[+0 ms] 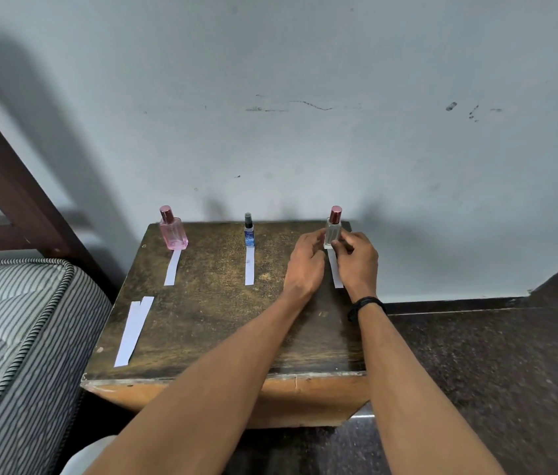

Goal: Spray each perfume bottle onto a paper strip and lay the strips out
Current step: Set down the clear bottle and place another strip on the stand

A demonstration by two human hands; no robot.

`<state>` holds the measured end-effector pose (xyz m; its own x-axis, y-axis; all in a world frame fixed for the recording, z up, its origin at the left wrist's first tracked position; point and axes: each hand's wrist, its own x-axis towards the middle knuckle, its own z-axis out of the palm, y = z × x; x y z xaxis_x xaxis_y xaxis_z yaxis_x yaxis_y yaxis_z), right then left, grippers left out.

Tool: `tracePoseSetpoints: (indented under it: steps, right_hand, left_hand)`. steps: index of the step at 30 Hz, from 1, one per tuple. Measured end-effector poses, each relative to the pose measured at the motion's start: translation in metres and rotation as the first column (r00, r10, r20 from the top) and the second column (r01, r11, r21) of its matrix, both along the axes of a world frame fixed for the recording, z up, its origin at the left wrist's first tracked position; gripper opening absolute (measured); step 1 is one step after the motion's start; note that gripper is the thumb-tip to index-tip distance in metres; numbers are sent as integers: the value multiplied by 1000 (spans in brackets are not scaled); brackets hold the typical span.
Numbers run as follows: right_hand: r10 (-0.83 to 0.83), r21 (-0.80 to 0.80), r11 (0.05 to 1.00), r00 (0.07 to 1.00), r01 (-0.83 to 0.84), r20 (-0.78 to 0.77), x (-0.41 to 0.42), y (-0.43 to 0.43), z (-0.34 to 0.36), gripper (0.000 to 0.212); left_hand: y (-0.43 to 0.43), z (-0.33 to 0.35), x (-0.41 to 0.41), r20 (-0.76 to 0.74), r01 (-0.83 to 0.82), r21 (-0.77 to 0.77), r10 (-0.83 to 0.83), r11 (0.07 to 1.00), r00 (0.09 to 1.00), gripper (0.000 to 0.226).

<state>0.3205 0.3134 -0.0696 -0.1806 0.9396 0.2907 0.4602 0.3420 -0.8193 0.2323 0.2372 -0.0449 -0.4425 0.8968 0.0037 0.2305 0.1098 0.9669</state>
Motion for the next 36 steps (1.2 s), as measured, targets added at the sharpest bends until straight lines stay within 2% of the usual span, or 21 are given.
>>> tracePoseSetpoints:
  steps: [18,29,36]
  right_hand:
    - [-20,-17,1000,999,21,39,1,-2,2,19]
    - [-16,-35,999,999,18,33,1,-4,3,24]
    - [-56,-73,996,998,55,-9,1,-1,-2,36]
  left_hand:
    - [-1,0,-1,-108,46,-60,-52,997,993,61]
    - [-1,-1,-1,-88,41,-48,-45,998,995,60]
    - [-3,2,-2,-64,33,-20,-34,999,997,54]
